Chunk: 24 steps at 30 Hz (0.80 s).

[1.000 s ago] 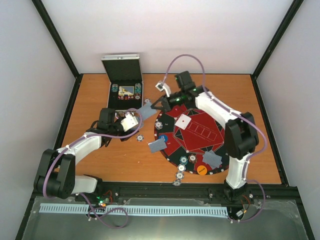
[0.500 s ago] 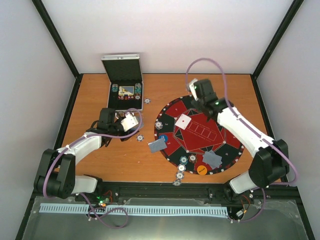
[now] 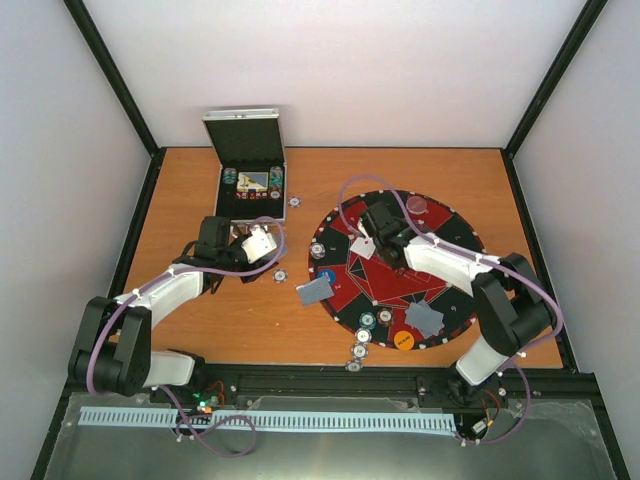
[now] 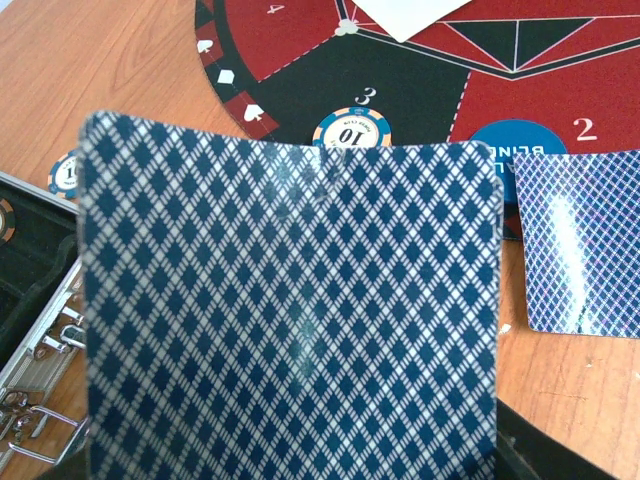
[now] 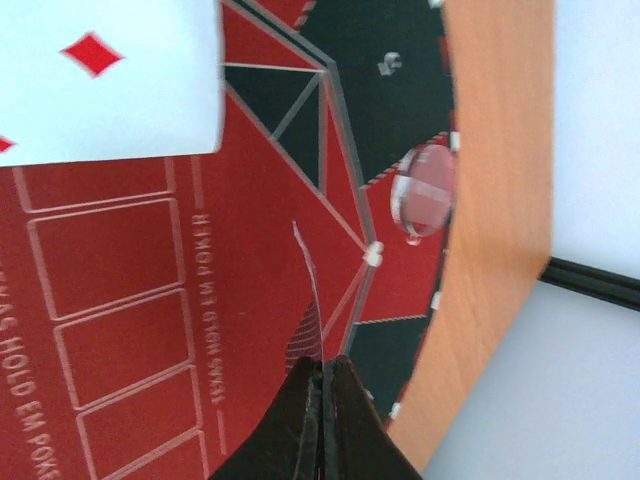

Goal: Distribute texas hold em gaming equipment

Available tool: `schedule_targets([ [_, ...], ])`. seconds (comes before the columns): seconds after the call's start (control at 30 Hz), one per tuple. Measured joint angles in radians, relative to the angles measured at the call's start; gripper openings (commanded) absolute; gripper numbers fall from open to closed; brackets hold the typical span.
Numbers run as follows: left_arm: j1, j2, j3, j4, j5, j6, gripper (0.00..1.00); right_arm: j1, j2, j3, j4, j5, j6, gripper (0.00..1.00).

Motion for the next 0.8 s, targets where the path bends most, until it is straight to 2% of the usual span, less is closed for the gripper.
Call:
schedule_targets([
  [0.6,0.0,0.0,0.0,0.0,0.0,0.0,0.54,0.0,0.113,-0.02,-0.066,-0.269,0.014,0.03],
  [0.8,0.0,0.0,0.0,0.0,0.0,0.0,0.54,0.0,0.136,-0.02,-0.097,-0.315,0.021,0.03],
])
